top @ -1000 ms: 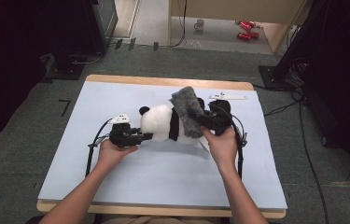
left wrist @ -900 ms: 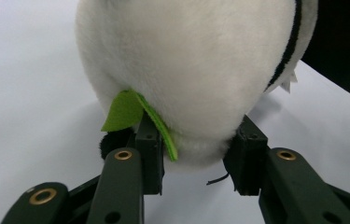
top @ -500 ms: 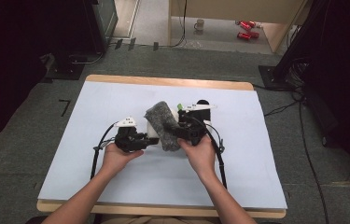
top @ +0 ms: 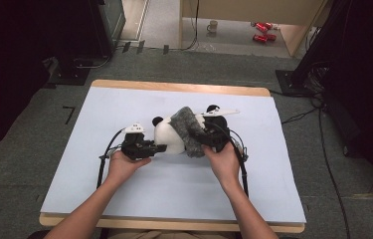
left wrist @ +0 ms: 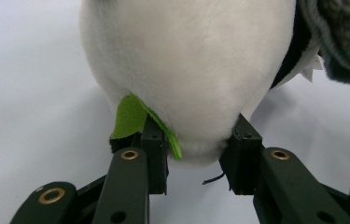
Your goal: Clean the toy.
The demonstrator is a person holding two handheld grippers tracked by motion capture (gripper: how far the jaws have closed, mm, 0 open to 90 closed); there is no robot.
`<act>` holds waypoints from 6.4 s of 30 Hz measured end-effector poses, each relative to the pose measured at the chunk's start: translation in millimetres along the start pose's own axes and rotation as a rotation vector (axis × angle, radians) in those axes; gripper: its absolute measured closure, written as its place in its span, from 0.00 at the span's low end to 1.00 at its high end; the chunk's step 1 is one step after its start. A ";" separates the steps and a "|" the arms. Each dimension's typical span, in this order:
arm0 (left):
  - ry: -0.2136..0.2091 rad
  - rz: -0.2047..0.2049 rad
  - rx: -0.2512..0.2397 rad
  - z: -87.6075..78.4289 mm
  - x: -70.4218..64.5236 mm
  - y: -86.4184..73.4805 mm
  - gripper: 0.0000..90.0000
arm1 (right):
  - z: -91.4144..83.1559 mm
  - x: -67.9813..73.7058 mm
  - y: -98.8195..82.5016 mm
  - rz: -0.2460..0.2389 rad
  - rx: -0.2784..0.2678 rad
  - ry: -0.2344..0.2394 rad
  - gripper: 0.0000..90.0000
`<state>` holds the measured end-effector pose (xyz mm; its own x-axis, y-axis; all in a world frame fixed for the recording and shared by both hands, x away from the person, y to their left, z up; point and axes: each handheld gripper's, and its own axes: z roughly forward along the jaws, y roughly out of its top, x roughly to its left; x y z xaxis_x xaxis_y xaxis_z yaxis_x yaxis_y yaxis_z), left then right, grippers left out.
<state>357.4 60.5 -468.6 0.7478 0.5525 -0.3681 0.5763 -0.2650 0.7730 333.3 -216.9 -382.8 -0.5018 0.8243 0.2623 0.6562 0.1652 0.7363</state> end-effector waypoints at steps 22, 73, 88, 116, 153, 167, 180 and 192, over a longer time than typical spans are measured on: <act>-0.018 -0.012 0.017 0.4 11.0 5.1 0.74 | -37.3 -48.1 -4.5 0.122 -0.078 -0.074 0.87; 0.045 0.004 0.009 -0.7 -3.2 -0.8 0.72 | 28.5 25.1 7.9 -0.039 0.024 0.102 0.85; 0.012 0.025 0.030 -1.3 7.2 4.9 0.72 | -0.4 -5.8 4.5 0.005 0.005 0.029 0.87; -0.057 0.013 0.050 -1.3 18.6 8.7 0.77 | -48.6 -70.7 -18.6 0.155 -0.069 -0.096 0.87; -0.005 0.120 0.025 -22.8 29.6 -7.2 0.44 | -24.4 -44.7 4.3 0.067 -0.074 -0.034 0.85; -0.002 0.098 -0.054 4.1 28.4 -4.6 0.31 | -18.7 -50.1 9.9 0.091 -0.083 -0.008 0.85; 0.022 0.079 -0.006 0.0 14.1 -6.9 0.53 | -27.5 -21.1 20.8 0.052 -0.078 0.025 0.86; 0.025 0.037 -0.028 6.2 8.5 -8.1 0.55 | 9.9 25.0 11.0 -0.041 0.016 0.057 0.86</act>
<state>361.1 62.5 -481.2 0.7600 0.5621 -0.3263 0.5385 -0.2633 0.8004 333.5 -189.2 -374.3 -0.5595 0.7846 0.2674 0.6430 0.2073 0.7373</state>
